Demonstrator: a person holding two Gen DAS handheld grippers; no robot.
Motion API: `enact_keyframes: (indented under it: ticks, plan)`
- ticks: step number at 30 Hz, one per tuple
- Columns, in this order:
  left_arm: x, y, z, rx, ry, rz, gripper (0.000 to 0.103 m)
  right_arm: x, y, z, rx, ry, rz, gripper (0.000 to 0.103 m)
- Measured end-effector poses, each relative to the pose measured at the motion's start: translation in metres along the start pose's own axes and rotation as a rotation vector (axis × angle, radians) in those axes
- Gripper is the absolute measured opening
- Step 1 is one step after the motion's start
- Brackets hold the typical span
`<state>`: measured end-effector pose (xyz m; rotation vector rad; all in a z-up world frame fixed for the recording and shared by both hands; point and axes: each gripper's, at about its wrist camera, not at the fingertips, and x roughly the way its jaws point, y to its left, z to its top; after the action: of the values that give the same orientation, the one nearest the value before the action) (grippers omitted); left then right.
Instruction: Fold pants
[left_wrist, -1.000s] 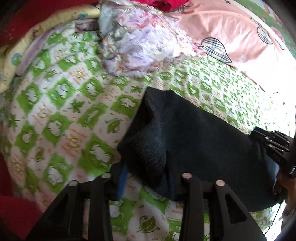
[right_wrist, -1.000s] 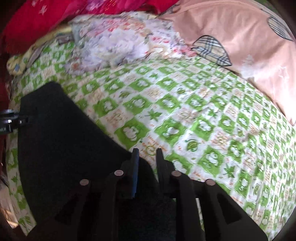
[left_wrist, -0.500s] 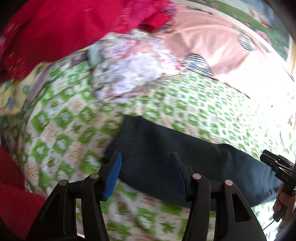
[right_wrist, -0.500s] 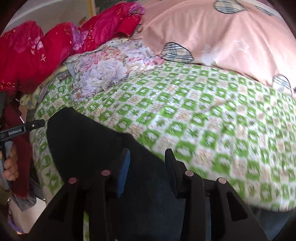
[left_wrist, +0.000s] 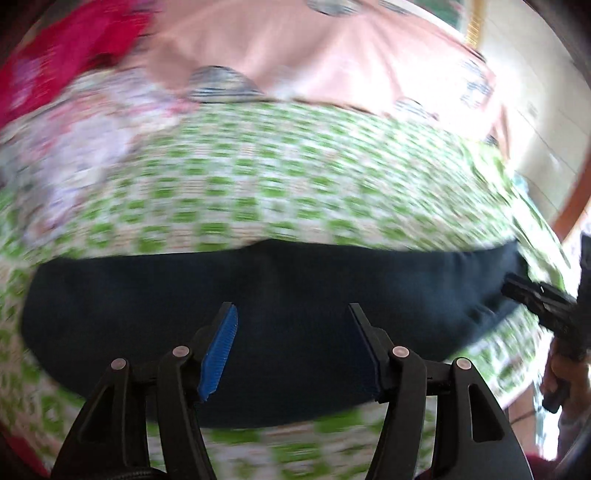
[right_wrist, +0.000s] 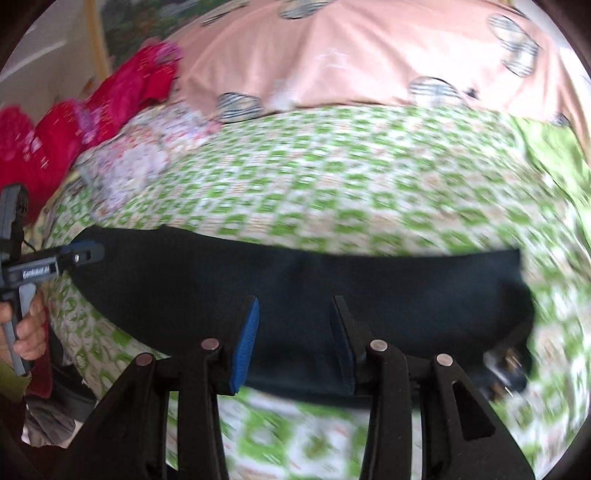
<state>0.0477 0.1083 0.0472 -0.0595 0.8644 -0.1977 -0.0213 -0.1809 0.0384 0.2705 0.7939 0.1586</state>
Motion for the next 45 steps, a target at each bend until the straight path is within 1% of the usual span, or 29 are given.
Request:
enact_keyframes:
  ticks: [3, 8, 9, 12, 16, 18, 21, 23, 25, 26, 27, 28, 29, 30, 31, 33, 35, 37, 39, 41, 43, 44, 45]
  plan:
    - [0.014, -0.035, 0.001, 0.084, 0.036, -0.07, 0.061, -0.015, -0.024, -0.013, 0.067, -0.008, -0.037, 0.041]
    - [0.032, -0.104, -0.005, 0.265, 0.097, -0.196, 0.062, -0.029, -0.054, -0.029, 0.168, -0.009, -0.072, 0.041]
    - [0.035, -0.12, -0.009, 0.315, 0.107, -0.215, 0.062, -0.03, -0.058, -0.031, 0.183, -0.006, -0.076, 0.041]
    - [0.046, -0.155, -0.018, 0.444, 0.13, -0.23, 0.062, -0.033, -0.071, -0.037, 0.236, -0.009, -0.077, 0.041]
    - [0.062, -0.181, -0.026, 0.532, 0.16, -0.229, 0.062, -0.031, -0.085, -0.04, 0.289, -0.006, -0.077, 0.041]
    - [0.071, -0.186, -0.025, 0.546, 0.183, -0.231, 0.062, -0.029, -0.092, -0.041, 0.316, -0.004, -0.07, 0.041]
    - [0.078, -0.184, -0.026, 0.557, 0.207, -0.236, 0.06, -0.026, -0.104, -0.042, 0.373, -0.014, -0.046, 0.041]
    - [0.083, -0.183, -0.026, 0.565, 0.225, -0.239, 0.056, -0.023, -0.108, -0.04, 0.396, -0.025, -0.032, 0.041]
    - [0.088, -0.182, -0.026, 0.572, 0.238, -0.232, 0.046, -0.02, -0.11, -0.038, 0.411, -0.034, -0.029, 0.041]
    - [0.091, -0.181, -0.025, 0.573, 0.242, -0.23, 0.044, -0.018, -0.111, -0.037, 0.416, -0.036, -0.029, 0.041]
    - [0.092, -0.18, -0.024, 0.57, 0.247, -0.233, 0.041, -0.017, -0.111, -0.037, 0.417, -0.038, -0.033, 0.038]
    - [0.093, -0.179, -0.023, 0.567, 0.247, -0.238, 0.032, -0.016, -0.111, -0.037, 0.414, -0.037, -0.041, 0.027]
    - [0.094, -0.178, -0.022, 0.567, 0.245, -0.239, 0.026, -0.016, -0.111, -0.037, 0.406, -0.035, -0.05, 0.021]
    - [0.093, -0.178, -0.022, 0.569, 0.245, -0.24, 0.015, -0.016, -0.111, -0.037, 0.404, -0.033, -0.051, 0.011]
    - [0.093, -0.177, -0.021, 0.57, 0.244, -0.243, 0.01, -0.017, -0.111, -0.038, 0.404, -0.037, -0.049, 0.008]
    - [0.086, -0.176, -0.02, 0.571, 0.238, -0.253, 0.006, -0.024, -0.109, -0.04, 0.394, -0.051, -0.046, 0.007]
    - [0.078, -0.176, -0.019, 0.578, 0.223, -0.258, 0.005, -0.033, -0.107, -0.04, 0.379, -0.064, -0.047, 0.007]
    - [0.068, -0.178, -0.019, 0.6, 0.207, -0.282, 0.005, -0.04, -0.106, -0.041, 0.368, -0.07, -0.054, 0.007]
    - [0.064, -0.18, -0.023, 0.625, 0.207, -0.286, 0.006, -0.038, -0.11, -0.045, 0.379, -0.05, -0.049, 0.007]
    - [0.07, -0.18, -0.025, 0.625, 0.225, -0.283, 0.008, -0.032, -0.116, -0.049, 0.422, -0.027, -0.046, 0.009]
    - [0.075, -0.179, -0.023, 0.598, 0.257, -0.292, 0.013, -0.03, -0.121, -0.052, 0.47, -0.026, -0.029, 0.012]
    - [0.074, -0.178, -0.022, 0.59, 0.255, -0.295, 0.014, -0.032, -0.122, -0.054, 0.478, -0.035, -0.025, 0.013]
    - [0.069, -0.178, -0.018, 0.583, 0.245, -0.303, 0.017, -0.036, -0.122, -0.054, 0.475, -0.045, -0.025, 0.016]
